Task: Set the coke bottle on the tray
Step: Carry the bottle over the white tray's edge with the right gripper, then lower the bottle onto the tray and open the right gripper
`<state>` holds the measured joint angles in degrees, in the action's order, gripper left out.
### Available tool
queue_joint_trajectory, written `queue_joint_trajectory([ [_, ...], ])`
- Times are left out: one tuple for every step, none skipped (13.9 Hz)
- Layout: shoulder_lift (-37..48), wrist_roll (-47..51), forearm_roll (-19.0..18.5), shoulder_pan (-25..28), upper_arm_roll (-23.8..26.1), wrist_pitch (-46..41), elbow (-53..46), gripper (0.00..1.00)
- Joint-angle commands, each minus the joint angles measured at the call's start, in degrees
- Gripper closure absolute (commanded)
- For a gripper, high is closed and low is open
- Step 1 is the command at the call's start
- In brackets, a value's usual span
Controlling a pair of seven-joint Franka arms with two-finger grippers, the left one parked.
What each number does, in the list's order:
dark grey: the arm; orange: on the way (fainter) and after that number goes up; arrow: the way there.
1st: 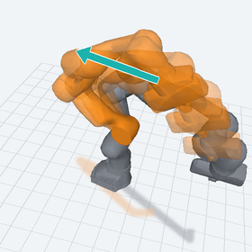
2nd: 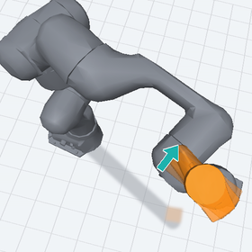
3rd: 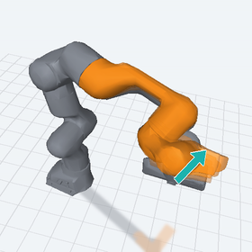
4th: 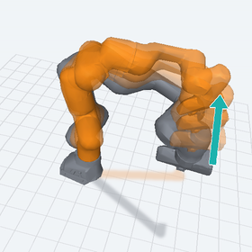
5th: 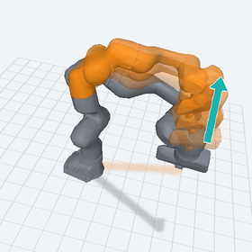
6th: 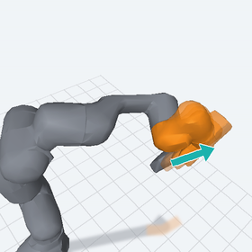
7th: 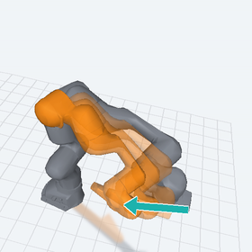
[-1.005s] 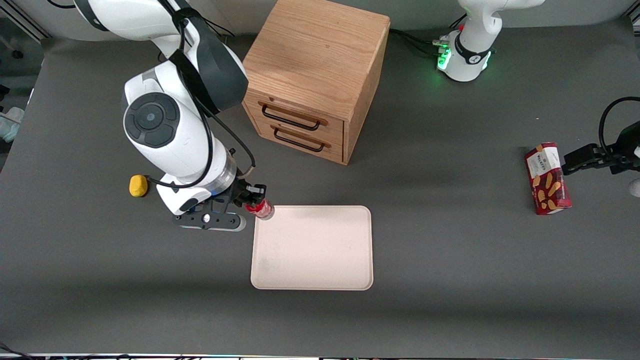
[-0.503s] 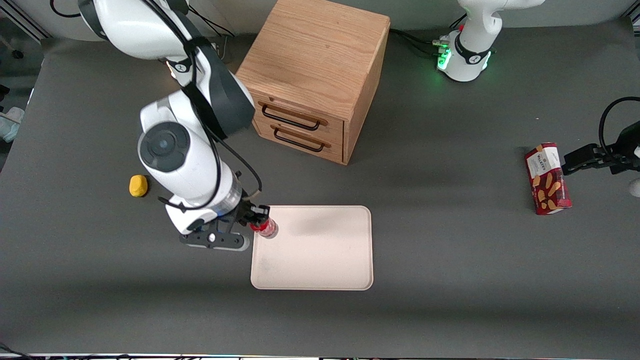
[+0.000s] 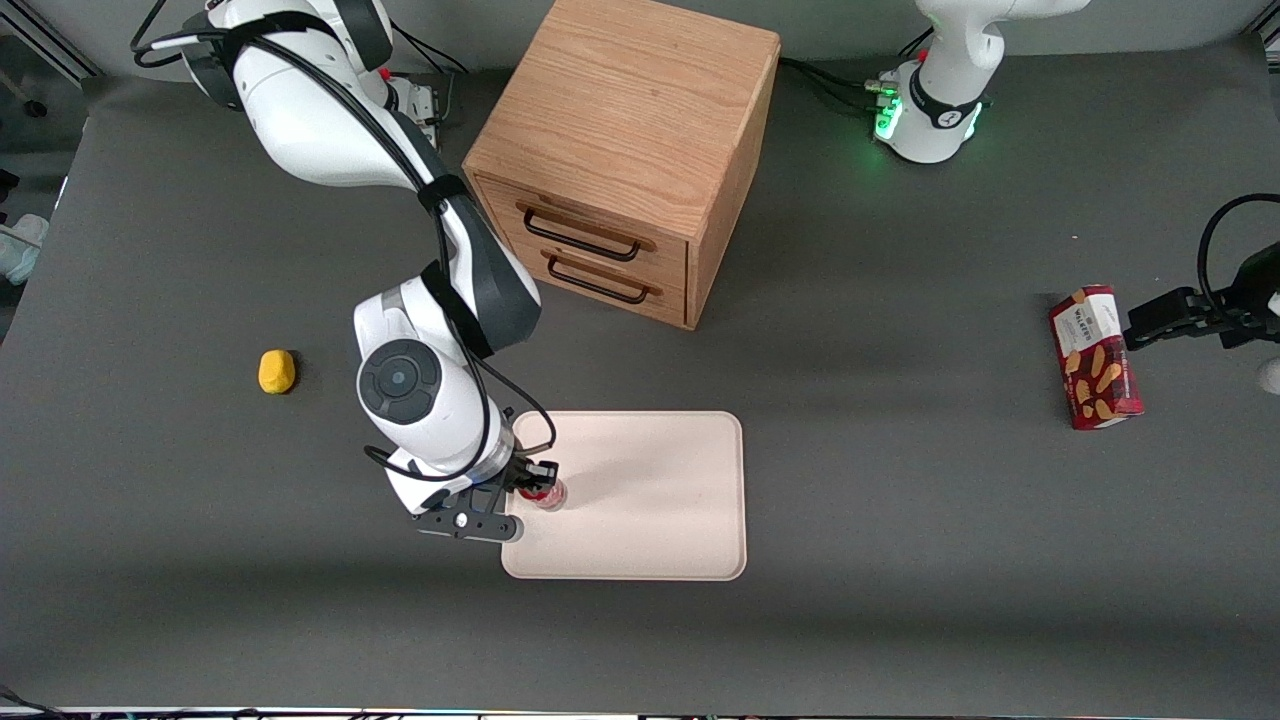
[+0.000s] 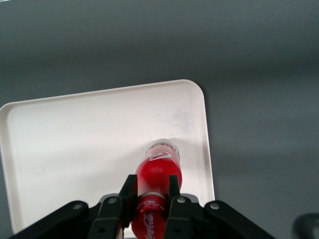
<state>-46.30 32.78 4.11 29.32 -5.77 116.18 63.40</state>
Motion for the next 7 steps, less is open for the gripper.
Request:
queue_joint_trajectory([
  [1.65,-0.35,-0.86,0.39,-0.29,3.08,4.18,1.0],
  [1.65,-0.35,-0.86,0.39,-0.2,3.08,4.19,1.0],
  [1.65,-0.35,-0.86,0.39,-0.29,3.08,4.27,1.0],
  [1.65,-0.35,-0.86,0.39,-0.29,3.08,4.36,1.0],
  [1.65,0.0,-0.86,0.39,-0.2,3.08,4.36,1.0],
  [1.65,0.26,-0.86,0.39,-0.2,3.08,4.54,1.0],
  [1.65,0.35,-0.86,0.47,-0.2,3.08,4.71,0.74],
])
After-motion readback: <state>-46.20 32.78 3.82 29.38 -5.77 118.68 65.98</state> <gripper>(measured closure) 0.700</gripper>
